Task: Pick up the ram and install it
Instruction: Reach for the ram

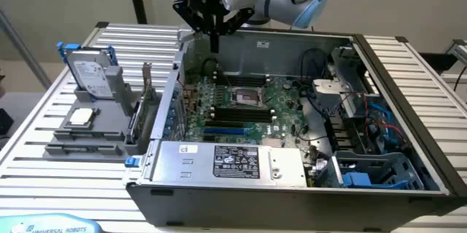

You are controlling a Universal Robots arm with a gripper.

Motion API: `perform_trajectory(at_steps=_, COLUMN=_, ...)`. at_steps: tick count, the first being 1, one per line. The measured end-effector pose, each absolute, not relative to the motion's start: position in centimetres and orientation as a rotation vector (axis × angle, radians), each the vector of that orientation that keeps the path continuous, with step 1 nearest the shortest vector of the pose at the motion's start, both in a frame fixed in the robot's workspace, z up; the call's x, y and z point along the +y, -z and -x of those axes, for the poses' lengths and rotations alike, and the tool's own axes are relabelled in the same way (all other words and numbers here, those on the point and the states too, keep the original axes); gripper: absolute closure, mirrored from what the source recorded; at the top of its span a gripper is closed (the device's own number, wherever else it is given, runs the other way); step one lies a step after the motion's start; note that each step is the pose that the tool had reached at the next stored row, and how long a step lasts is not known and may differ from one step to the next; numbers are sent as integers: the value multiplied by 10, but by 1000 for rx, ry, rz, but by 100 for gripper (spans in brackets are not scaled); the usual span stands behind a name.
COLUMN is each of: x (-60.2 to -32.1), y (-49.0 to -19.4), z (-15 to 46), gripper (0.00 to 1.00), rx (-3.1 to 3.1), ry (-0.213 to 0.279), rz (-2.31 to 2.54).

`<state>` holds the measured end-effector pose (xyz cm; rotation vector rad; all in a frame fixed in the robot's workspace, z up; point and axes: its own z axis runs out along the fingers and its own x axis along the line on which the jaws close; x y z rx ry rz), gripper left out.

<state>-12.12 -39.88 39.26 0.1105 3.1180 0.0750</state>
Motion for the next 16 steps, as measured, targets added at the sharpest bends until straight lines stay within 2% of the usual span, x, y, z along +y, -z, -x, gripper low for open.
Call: perform_trajectory(at_steps=16, x=-400, y=-393, z=126, gripper=89, rx=3118, ry=-75, rz=-110)
